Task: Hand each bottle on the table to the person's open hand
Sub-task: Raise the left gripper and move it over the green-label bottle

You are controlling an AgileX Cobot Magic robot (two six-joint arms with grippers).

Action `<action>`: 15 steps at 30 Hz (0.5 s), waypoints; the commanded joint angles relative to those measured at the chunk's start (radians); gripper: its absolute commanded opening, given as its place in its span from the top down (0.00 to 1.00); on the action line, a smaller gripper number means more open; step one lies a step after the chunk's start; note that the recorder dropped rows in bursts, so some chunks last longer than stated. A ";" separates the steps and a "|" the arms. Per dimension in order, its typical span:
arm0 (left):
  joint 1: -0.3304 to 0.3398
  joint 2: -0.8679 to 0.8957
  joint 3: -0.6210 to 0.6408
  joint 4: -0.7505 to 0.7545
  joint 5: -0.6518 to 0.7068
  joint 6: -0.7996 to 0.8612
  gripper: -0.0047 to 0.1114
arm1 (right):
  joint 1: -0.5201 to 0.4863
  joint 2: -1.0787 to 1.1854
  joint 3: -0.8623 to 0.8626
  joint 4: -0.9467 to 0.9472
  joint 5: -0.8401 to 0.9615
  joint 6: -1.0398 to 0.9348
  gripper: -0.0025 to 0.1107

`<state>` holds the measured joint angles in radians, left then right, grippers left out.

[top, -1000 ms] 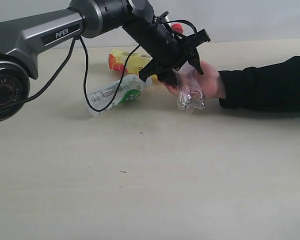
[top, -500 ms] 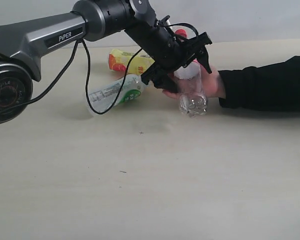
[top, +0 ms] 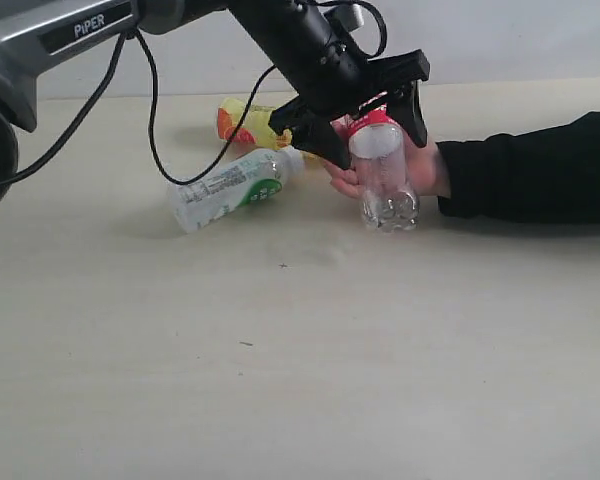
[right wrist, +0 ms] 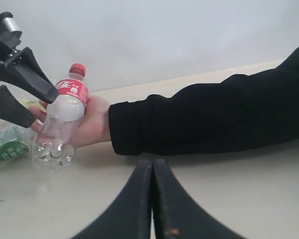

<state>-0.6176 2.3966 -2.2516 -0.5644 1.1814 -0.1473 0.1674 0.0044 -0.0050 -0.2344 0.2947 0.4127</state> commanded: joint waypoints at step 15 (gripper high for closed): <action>0.000 -0.224 -0.009 0.101 0.040 0.304 0.25 | -0.005 -0.004 0.005 0.000 -0.008 -0.001 0.98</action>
<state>-0.6176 2.2066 -2.2516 -0.4955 1.2218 0.1319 0.1674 0.0044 -0.0050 -0.2344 0.2947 0.4127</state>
